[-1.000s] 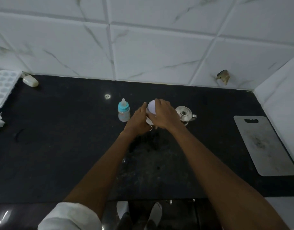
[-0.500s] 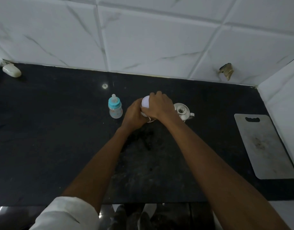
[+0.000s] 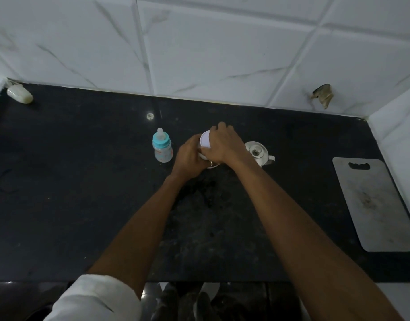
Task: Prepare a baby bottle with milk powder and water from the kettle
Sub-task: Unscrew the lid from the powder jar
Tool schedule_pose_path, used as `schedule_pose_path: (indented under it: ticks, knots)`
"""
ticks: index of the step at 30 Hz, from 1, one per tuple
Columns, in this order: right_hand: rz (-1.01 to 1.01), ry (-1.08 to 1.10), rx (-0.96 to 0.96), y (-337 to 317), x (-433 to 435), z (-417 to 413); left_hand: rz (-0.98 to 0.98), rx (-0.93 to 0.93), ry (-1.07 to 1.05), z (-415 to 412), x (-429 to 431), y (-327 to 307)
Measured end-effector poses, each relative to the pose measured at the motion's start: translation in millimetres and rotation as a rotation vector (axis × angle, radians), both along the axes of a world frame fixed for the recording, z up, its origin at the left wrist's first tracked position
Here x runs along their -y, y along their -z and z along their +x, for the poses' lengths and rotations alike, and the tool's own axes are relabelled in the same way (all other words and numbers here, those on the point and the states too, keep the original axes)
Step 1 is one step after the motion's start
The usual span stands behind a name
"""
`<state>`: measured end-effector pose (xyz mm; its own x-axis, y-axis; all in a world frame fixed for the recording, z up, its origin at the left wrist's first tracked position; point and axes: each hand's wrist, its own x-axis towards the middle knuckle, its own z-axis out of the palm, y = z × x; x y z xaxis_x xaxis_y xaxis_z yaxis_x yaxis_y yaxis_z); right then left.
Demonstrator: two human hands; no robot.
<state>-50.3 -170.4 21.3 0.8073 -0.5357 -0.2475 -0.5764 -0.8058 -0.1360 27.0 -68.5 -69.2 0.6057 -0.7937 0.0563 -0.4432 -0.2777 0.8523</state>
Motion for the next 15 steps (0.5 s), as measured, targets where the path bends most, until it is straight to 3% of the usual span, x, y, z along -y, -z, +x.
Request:
schedule_pose_path:
  ticks: [8,11,15]
  knots:
    - [0.154,-0.216,-0.155,-16.6,11.9,5.6,0.070,-0.025,0.003,3.6,3.6,2.1]
    - [0.241,-0.131,-0.146,-20.7,13.0,1.5,0.062,-0.019,0.004,3.0,2.9,1.5]
    - [0.057,0.037,-0.110,-26.5,6.7,-1.5,0.051,-0.027,-0.015,1.8,1.8,1.0]
